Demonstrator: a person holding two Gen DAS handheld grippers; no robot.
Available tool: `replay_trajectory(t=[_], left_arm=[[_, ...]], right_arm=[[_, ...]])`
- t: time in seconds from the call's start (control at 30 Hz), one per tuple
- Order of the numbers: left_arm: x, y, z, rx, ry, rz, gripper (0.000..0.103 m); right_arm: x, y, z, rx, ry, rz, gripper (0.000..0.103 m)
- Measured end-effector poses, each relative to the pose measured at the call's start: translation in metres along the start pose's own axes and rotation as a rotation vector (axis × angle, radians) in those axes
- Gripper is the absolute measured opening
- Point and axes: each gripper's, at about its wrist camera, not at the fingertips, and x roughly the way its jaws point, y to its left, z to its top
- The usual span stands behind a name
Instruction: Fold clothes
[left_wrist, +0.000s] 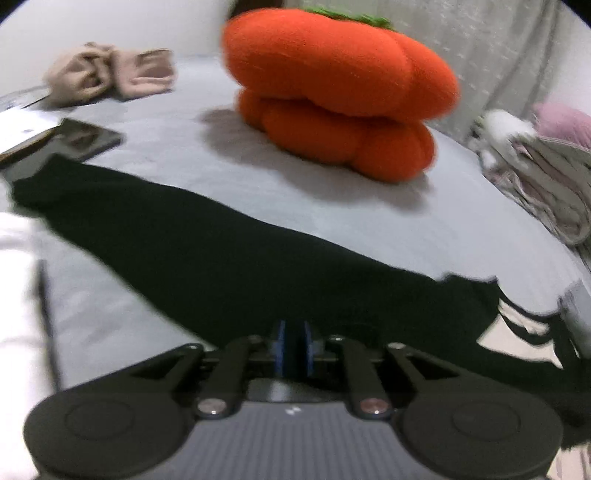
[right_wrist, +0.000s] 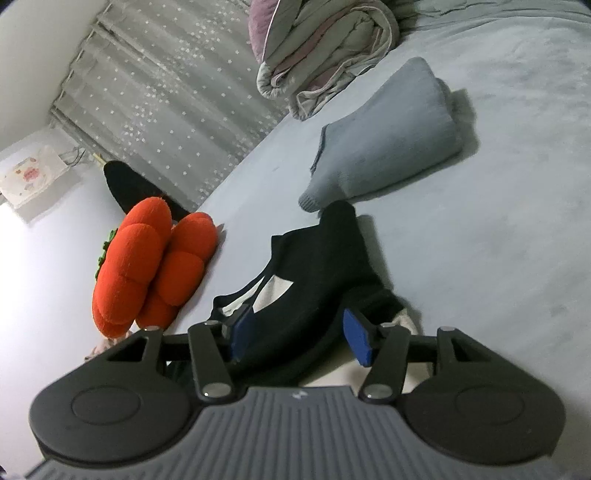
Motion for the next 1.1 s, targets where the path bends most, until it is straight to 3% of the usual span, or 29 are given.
replay_trajectory(t=[0.07, 0.27, 0.33, 0.67, 0.83, 0.9, 0.93, 0.97, 1.1], left_arm=[[-0.003, 0.012, 0.003, -0.046, -0.011, 0.03, 0.036], [-0.008, 0.035, 0.008, -0.142, -0.048, 0.076, 0.036], [-0.011, 0.04, 0.01, -0.163, -0.071, 0.127, 0.046], [0.009, 0.048, 0.019, -0.228, -0.089, 0.178, 0.045], [0.021, 0.06, 0.021, -0.311, -0.162, 0.158, 0.044], [0.022, 0.063, 0.021, -0.342, -0.196, 0.157, 0.036], [0.022, 0.064, 0.021, -0.352, -0.209, 0.164, 0.027], [0.021, 0.064, 0.021, -0.363, -0.219, 0.164, 0.006], [0.014, 0.061, 0.023, -0.374, -0.278, 0.161, 0.006]], right_arm=[[0.001, 0.002, -0.002, -0.004, 0.003, 0.004, 0.06], [0.006, 0.008, -0.008, -0.015, 0.02, 0.009, 0.062], [0.007, 0.01, -0.01, -0.022, 0.024, 0.012, 0.062], [0.011, 0.014, -0.015, -0.026, 0.04, 0.02, 0.063], [0.009, 0.013, -0.015, -0.021, 0.033, 0.027, 0.063], [0.008, 0.012, -0.014, -0.015, 0.03, 0.027, 0.064], [0.008, 0.012, -0.014, -0.011, 0.029, 0.028, 0.064], [0.008, 0.011, -0.014, -0.008, 0.029, 0.027, 0.064], [0.006, 0.009, -0.012, -0.001, 0.022, 0.03, 0.064]])
